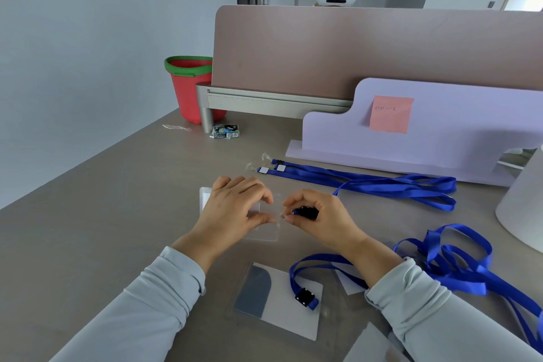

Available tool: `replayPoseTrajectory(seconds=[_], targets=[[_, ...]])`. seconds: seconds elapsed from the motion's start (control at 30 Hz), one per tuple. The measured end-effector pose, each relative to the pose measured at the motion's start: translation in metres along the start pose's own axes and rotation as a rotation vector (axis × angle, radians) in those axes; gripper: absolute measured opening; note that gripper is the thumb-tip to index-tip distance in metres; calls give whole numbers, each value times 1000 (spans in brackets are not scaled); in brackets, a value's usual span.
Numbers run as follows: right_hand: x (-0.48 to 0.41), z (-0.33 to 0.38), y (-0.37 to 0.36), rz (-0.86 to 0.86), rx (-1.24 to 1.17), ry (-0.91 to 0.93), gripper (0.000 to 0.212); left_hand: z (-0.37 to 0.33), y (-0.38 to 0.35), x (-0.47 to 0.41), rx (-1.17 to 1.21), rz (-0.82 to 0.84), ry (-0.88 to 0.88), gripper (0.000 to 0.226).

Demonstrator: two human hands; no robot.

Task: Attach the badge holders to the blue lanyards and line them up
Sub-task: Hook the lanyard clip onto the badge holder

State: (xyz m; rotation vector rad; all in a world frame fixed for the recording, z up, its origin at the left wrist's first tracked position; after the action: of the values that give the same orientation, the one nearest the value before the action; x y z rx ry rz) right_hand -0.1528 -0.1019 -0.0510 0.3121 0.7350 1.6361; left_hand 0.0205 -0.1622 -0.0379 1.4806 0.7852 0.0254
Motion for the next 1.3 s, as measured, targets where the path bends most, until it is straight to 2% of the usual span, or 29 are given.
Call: replayPoseTrajectory(seconds=[0.23, 0.47, 0.67, 0.7, 0.8, 0.87, 1.0, 1.13, 1.2, 1.3], targets=[[-1, -1, 0, -6, -22, -12, 17, -3, 1, -2, -64, -54, 31, 33], [0, -1, 1, -24, -26, -26, 23, -6, 3, -2, -92, -41, 58, 37], [0, 1, 0, -41, -7, -22, 18, -9, 3, -3, -78, -50, 112, 59], [0, 2, 0, -44, -4, -20, 18, -9, 3, -3, -86, -36, 113, 59], [0, 3, 0, -56, 5, -18, 17, -10, 5, -4, -132, 6, 114, 33], [0, 3, 0, -61, 7, -12, 16, -12, 7, -5, -138, 47, 138, 27], [0, 3, 0, -38, 47, -4, 15, -16, 8, -6, -128, 185, 233, 26], [1, 5, 0, -30, 86, 9, 16, -21, 4, -5, -173, 281, 245, 28], [1, 6, 1, -45, 91, 3, 19, -23, 2, -5, -160, 290, 236, 28], [1, 4, 1, -51, 77, -21, 16, -22, 3, -3, -101, 219, 219, 24]])
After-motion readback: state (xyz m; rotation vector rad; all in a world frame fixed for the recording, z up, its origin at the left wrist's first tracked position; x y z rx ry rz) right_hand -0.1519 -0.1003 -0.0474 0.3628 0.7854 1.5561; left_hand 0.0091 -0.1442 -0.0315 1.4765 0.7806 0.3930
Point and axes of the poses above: each hand's wrist, its own x-axis away from the middle knuckle, its own y-axis out of the back of the hand, z = x × y, the point moved 2 cm from there along -x, towards the middle knuckle, and after that the axes turned 13 degrees about z, right-handed, at the moved point
